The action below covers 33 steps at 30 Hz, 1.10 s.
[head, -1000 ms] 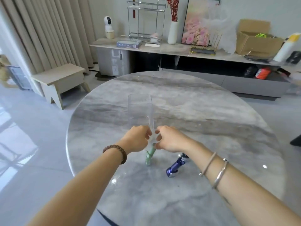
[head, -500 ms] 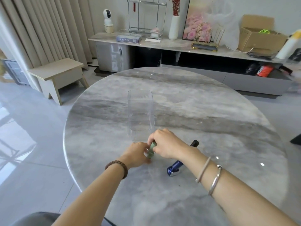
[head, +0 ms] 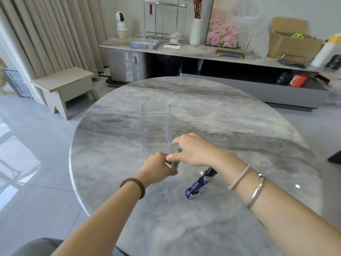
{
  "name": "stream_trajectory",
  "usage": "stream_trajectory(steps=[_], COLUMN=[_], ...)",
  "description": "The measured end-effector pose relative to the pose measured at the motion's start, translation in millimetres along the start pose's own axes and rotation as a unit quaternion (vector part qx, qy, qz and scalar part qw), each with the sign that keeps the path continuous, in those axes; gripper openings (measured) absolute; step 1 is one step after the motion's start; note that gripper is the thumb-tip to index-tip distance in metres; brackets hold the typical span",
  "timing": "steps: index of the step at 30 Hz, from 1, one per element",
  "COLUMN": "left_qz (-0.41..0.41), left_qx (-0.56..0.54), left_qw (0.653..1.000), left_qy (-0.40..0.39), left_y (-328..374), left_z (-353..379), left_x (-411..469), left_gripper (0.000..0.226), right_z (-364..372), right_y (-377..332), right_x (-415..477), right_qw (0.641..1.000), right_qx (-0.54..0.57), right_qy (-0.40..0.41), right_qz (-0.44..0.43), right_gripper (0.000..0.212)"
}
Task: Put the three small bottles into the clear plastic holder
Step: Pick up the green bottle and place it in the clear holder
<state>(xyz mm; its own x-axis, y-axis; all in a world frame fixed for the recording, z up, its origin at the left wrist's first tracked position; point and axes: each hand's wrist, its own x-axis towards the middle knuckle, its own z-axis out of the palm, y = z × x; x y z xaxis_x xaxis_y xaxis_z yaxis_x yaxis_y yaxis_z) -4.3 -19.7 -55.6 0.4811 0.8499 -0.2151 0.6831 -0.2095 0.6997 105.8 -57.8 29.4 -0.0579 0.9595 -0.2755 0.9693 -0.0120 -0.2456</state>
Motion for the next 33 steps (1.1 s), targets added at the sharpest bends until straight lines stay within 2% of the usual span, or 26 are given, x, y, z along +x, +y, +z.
stream_trajectory(steps=[2,5,8,11,12,14,18,22,25,27,30,33], left_qz=[0.012,0.023,0.023,0.024,0.029,0.043,0.044,0.042,0.039,0.037,0.039,0.040], left_qx=[-0.010,-0.014,-0.006,-0.004,0.000,0.008,0.007,-0.004,0.001,0.000,-0.005,-0.030], left_qw=[1.000,1.000,1.000,1.000,1.000,0.999,0.999,0.999,0.999,0.999,0.999,0.998], left_qy=[0.004,0.002,0.002,-0.002,-0.005,-0.006,0.013,0.030,0.034,0.039,0.033,0.029], left_y=[3,7,10,13,14,17,23,30,30,28,27,26], left_z=[-3,-6,-8,-9,-9,-8,-9,-11,-14,-15,-17,-21], left_x=[-1,-3,-4,-5,-5,-6,-5,-2,0,0,0,-2], left_gripper=[0.014,0.021,0.025,0.026,0.023,0.017,0.019,0.031,0.029,0.030,0.029,0.027], right_z=[-5,-6,-12,-16,-17,-19,-19,-20,-22,-18,-16,-18], right_y=[1,2,4,6,5,5,4,3,6,5,5,6], right_x=[-1,-2,-5,-3,-4,-4,-5,-1,0,0,0,-1], right_qw=[1.000,1.000,1.000,1.000,0.999,0.999,0.998,0.995,0.999,0.996,0.993,0.997], right_qx=[0.019,-0.007,-0.014,-0.024,-0.035,-0.039,-0.057,-0.055,-0.036,-0.046,-0.021,-0.022], right_qy=[-0.015,0.016,-0.008,0.010,0.020,0.016,0.032,0.074,0.037,0.070,0.111,0.071], right_qz=[-0.011,-0.004,0.009,-0.011,-0.004,0.017,-0.001,0.029,0.009,0.004,0.026,0.024], right_gripper=[0.035,0.030,0.040,0.024,0.028,0.053,0.034,0.049,0.034,0.029,0.045,0.031])
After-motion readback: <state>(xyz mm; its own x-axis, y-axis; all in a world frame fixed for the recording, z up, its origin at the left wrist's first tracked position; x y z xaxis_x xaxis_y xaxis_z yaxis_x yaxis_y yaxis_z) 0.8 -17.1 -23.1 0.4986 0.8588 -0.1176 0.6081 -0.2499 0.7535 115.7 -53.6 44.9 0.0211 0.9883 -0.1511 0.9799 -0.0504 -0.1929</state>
